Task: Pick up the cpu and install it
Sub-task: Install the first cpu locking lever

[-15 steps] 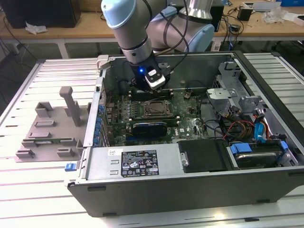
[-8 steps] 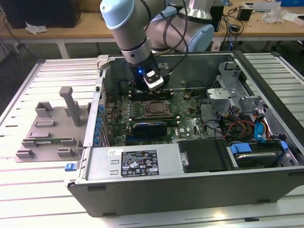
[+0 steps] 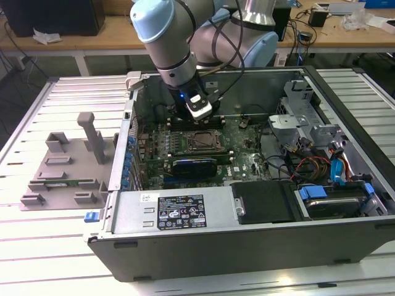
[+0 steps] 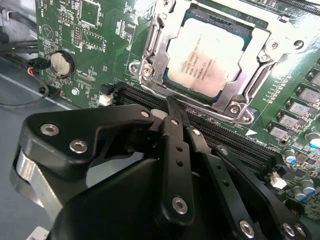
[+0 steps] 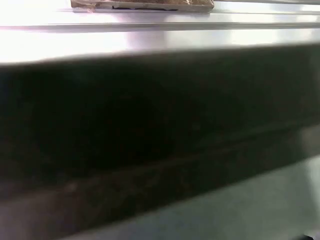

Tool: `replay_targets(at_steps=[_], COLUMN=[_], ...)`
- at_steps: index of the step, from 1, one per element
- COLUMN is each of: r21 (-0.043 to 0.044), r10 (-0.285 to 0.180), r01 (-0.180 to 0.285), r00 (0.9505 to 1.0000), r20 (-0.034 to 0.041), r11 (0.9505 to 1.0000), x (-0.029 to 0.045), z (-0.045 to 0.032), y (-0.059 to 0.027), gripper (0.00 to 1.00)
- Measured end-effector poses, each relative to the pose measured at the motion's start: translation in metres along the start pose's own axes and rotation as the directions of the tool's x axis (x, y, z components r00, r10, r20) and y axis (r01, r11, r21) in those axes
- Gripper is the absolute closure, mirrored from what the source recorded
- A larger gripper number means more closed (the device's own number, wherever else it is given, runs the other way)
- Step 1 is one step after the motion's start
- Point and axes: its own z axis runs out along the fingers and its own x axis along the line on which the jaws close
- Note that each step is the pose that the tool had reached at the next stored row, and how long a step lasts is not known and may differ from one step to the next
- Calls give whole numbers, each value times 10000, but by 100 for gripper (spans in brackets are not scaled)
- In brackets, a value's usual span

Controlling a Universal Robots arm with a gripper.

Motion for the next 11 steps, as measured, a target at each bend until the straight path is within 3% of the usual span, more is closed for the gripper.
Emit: replay_targets(at_steps=[4, 11], r21=[-3, -7], r10=[63, 114], r01=[-63, -114], r00=[10000, 9999], r20=[12, 21], r11=[10000, 9999], x=[-3, -71], z=[14, 51], y=[-1, 8], gripper=[89, 89])
